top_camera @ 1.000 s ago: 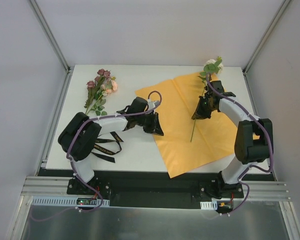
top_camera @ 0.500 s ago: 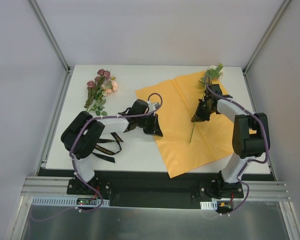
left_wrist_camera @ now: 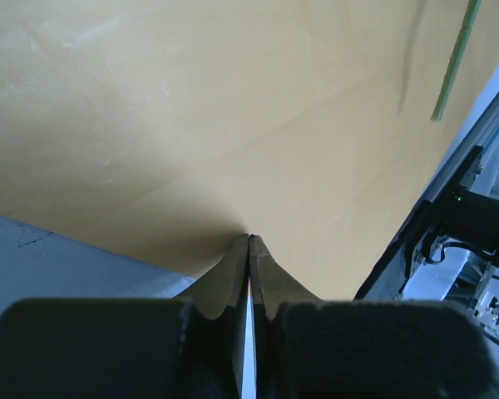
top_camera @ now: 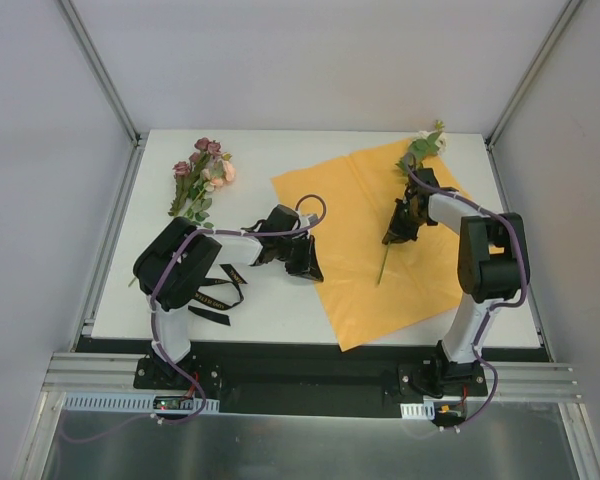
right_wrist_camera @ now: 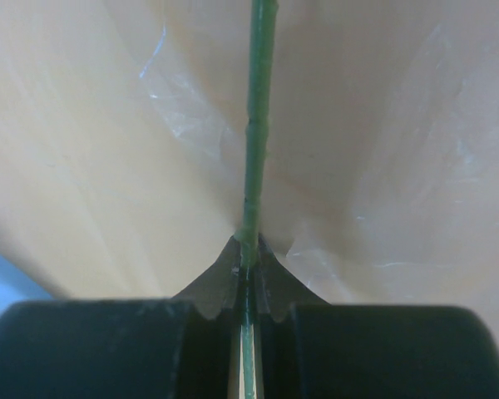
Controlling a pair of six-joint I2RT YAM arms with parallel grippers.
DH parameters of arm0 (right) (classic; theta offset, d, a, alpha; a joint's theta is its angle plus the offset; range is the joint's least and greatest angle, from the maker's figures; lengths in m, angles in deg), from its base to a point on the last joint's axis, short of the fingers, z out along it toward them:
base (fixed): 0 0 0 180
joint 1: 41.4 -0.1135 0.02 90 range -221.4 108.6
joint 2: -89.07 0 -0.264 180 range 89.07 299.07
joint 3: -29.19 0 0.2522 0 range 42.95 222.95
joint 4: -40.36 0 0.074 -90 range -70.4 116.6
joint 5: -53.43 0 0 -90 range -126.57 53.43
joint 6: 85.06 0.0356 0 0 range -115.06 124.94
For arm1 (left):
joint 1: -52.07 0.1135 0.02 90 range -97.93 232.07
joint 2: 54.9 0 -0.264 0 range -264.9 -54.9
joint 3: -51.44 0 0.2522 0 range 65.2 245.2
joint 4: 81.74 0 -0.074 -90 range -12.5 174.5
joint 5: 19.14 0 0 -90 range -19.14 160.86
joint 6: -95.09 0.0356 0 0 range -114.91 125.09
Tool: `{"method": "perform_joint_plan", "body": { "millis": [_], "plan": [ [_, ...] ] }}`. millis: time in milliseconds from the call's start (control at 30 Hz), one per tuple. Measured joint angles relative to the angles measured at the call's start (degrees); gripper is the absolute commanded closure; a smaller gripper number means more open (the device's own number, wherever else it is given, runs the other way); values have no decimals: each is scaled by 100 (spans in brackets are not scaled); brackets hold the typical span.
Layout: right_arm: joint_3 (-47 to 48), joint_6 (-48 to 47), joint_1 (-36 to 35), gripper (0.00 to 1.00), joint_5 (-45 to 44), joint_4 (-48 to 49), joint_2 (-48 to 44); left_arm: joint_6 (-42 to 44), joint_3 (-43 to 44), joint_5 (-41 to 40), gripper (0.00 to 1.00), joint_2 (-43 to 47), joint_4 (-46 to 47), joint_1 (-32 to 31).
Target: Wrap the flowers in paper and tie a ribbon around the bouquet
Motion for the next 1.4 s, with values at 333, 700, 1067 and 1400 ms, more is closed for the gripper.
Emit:
{"method": "perform_joint_plan", "body": {
  "millis": [333,700,1067,1400],
  "plan": [
    [319,-9,-4,92,-260,-179,52,2,46,15,100,-59,-2,0],
    [916,-79,-61,83,-363,-321,557,4,107,44,100,-105,-22,0],
    [1141,-177,-146,85,-590,-459,688,114,197,13,100,-103,-216,0],
    [1176,-304,-164,99,-826,-634,688,162,236,-24,100,-103,-328,0]
  ]
}}
